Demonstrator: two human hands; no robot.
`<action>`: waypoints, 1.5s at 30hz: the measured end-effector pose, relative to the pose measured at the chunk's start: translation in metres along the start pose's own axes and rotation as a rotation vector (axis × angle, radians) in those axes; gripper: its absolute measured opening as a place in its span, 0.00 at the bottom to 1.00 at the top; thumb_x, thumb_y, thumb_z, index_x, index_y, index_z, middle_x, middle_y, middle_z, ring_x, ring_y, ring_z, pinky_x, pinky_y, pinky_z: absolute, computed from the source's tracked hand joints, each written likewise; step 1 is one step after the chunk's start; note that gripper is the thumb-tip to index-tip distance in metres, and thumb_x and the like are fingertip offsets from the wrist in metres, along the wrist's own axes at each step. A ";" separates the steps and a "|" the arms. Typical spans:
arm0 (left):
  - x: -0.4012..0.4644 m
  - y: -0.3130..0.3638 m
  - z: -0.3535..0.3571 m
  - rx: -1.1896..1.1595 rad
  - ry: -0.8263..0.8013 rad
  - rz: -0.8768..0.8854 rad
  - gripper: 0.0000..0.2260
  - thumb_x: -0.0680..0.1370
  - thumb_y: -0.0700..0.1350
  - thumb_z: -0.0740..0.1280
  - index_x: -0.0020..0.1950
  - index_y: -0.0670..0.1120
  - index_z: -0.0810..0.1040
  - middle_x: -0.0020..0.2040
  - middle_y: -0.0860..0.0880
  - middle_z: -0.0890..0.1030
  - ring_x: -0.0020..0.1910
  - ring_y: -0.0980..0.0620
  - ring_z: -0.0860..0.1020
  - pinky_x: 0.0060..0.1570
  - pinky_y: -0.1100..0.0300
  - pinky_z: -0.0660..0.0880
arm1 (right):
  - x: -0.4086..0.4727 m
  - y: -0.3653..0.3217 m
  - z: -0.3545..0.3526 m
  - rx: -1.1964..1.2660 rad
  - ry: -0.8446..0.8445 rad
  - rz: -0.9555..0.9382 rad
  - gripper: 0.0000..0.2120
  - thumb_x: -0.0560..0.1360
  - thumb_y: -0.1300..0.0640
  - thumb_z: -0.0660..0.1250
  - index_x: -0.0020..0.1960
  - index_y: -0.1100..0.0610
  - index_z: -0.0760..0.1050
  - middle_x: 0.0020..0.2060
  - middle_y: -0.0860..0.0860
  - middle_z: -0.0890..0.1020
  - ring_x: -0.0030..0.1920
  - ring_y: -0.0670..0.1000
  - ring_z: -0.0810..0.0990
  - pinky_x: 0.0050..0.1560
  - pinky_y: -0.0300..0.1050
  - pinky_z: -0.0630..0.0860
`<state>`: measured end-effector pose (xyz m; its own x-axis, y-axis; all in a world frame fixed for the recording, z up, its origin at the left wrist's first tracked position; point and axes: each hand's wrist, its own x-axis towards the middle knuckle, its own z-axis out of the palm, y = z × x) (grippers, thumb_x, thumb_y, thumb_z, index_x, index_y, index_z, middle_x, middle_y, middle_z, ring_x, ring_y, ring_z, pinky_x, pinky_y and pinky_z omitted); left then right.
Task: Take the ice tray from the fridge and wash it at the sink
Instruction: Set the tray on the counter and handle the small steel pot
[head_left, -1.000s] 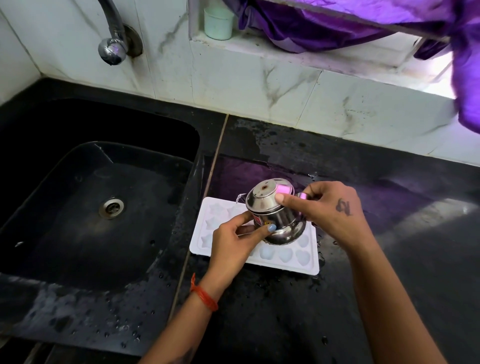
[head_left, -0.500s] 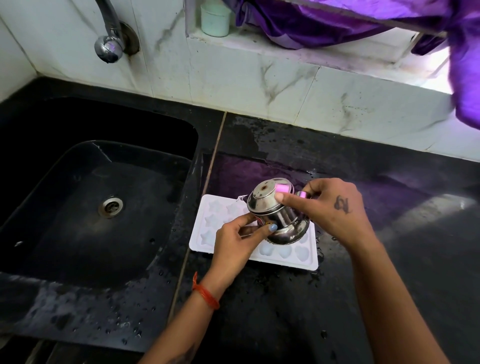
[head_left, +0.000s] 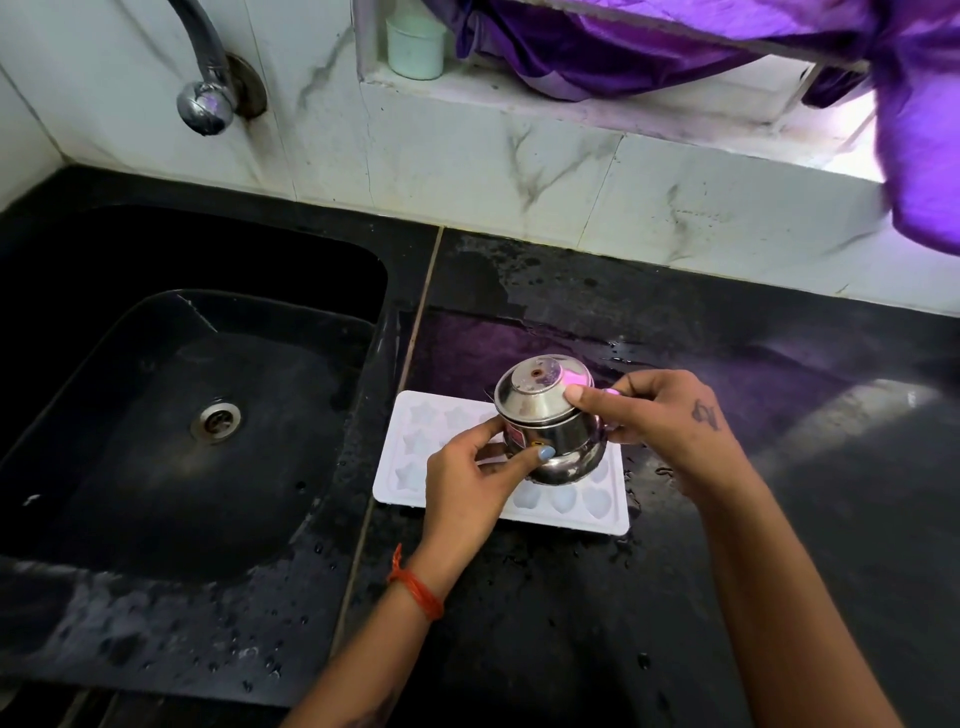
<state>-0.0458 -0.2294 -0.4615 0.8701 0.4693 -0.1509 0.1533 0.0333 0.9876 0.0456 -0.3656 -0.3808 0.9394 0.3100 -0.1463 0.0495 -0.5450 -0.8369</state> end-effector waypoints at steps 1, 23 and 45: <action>0.000 0.001 0.001 0.008 -0.009 0.003 0.16 0.68 0.47 0.76 0.55 0.50 0.82 0.47 0.53 0.85 0.46 0.60 0.81 0.44 0.71 0.75 | -0.001 0.001 -0.001 -0.010 0.009 -0.005 0.22 0.59 0.40 0.77 0.30 0.59 0.78 0.30 0.57 0.83 0.34 0.54 0.81 0.47 0.58 0.79; -0.005 0.004 0.018 0.106 -0.186 0.038 0.07 0.72 0.50 0.72 0.48 0.51 0.81 0.35 0.61 0.81 0.33 0.65 0.78 0.39 0.71 0.72 | -0.013 -0.011 -0.016 -0.395 0.162 -0.104 0.27 0.64 0.35 0.71 0.32 0.61 0.78 0.28 0.56 0.82 0.34 0.55 0.80 0.35 0.47 0.75; -0.004 0.007 0.034 0.183 -0.111 0.087 0.12 0.69 0.54 0.74 0.48 0.51 0.83 0.39 0.51 0.85 0.40 0.58 0.83 0.47 0.56 0.78 | -0.011 0.014 -0.031 0.013 0.112 0.039 0.18 0.63 0.45 0.76 0.31 0.60 0.79 0.28 0.55 0.83 0.32 0.50 0.79 0.39 0.51 0.77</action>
<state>-0.0325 -0.2607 -0.4552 0.9285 0.3628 -0.0796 0.1493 -0.1685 0.9743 0.0464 -0.4006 -0.3749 0.9726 0.1991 -0.1198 0.0083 -0.5449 -0.8385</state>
